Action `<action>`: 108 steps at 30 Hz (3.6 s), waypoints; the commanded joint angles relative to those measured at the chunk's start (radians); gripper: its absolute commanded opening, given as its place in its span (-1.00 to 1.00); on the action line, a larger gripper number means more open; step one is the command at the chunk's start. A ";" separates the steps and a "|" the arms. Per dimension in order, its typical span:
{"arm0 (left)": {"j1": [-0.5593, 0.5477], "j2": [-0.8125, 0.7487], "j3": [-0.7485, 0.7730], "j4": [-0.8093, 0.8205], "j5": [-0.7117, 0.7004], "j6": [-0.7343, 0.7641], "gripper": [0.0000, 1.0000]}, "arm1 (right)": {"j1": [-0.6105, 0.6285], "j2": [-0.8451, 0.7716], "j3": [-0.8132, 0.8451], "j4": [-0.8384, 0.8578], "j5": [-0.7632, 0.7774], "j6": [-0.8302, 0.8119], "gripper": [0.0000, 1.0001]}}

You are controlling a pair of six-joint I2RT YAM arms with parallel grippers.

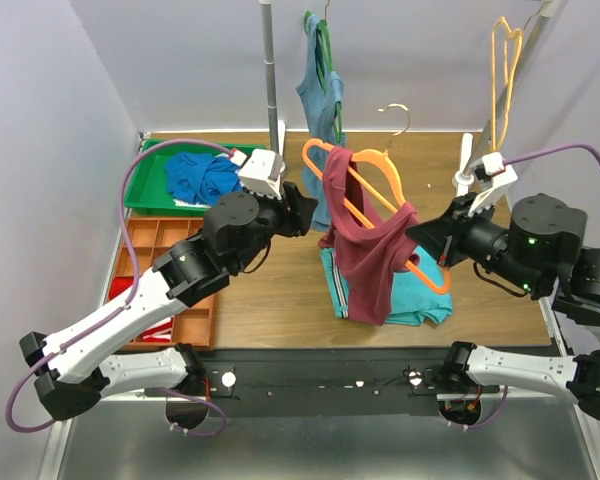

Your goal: Place the tank top on the hanger

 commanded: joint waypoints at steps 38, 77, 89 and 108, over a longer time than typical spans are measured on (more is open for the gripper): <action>0.010 0.202 0.363 0.022 -0.195 0.160 -1.00 | 0.002 -0.013 0.005 -0.014 -0.076 0.029 -0.99; 0.020 -0.008 0.270 0.033 -0.096 0.101 0.76 | 0.002 0.107 0.411 -0.232 0.361 0.038 -0.99; 0.020 -0.038 0.184 0.008 -0.080 0.068 0.74 | 0.002 0.087 0.295 -0.177 0.435 0.060 -0.99; 0.020 -0.100 0.095 -0.067 -0.051 0.036 0.72 | -0.431 0.418 0.098 0.279 0.179 -0.173 -0.99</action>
